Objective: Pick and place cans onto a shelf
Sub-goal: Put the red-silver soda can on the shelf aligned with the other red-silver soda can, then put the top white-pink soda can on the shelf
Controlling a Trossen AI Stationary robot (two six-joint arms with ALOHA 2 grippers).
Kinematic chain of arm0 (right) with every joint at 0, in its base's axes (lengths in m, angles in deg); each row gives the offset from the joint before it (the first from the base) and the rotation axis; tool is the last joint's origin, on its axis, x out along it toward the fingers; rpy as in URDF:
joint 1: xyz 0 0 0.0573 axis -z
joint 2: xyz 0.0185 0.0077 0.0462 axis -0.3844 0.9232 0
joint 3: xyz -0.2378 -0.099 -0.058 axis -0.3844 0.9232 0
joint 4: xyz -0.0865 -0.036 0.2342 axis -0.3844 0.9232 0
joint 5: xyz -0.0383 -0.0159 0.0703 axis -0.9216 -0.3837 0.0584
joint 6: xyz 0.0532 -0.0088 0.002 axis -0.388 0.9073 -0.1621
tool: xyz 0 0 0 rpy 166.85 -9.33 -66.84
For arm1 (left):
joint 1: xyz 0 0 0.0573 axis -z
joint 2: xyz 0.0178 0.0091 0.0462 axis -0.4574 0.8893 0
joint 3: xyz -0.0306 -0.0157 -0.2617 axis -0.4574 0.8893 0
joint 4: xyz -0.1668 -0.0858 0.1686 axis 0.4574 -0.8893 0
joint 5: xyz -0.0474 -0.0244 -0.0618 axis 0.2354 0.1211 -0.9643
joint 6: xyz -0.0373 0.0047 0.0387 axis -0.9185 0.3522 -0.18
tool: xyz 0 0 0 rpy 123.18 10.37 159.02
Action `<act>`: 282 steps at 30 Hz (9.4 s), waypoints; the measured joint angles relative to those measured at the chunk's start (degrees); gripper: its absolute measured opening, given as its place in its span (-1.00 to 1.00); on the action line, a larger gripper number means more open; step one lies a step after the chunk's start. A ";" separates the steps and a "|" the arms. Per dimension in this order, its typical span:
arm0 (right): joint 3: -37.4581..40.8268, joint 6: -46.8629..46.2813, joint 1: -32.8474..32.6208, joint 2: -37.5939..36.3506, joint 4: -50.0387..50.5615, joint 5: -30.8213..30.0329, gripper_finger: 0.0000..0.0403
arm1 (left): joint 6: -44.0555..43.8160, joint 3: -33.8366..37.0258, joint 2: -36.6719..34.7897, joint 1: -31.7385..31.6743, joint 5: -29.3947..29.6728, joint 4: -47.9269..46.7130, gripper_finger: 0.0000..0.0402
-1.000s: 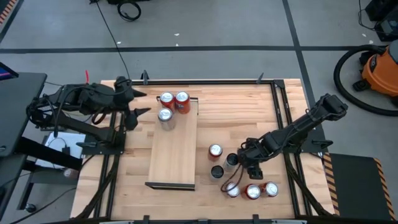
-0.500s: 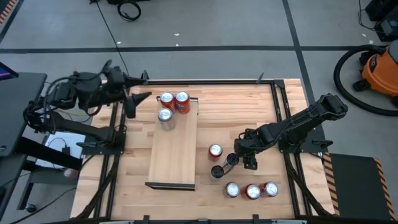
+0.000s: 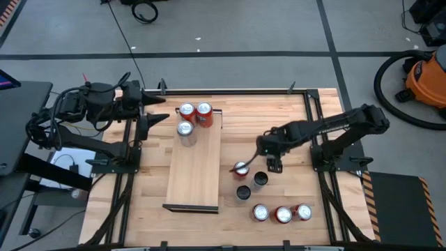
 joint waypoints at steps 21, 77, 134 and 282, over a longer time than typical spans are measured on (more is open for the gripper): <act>-50.35 16.33 8.95 22.04 12.77 3.48 0.58 | -4.64 0.00 -0.86 -1.40 -0.93 -5.47 0.43; -57.49 15.80 13.67 19.54 -2.53 19.97 0.58 | -5.02 0.07 23.13 8.66 0.27 15.53 0.43; -27.12 12.86 9.97 21.18 -44.97 4.89 0.81 | -6.57 0.02 -1.10 8.61 0.68 -5.04 0.43; -31.65 17.40 5.80 18.25 1.29 11.83 0.96 | -9.52 0.02 1.32 7.50 0.48 -14.69 0.77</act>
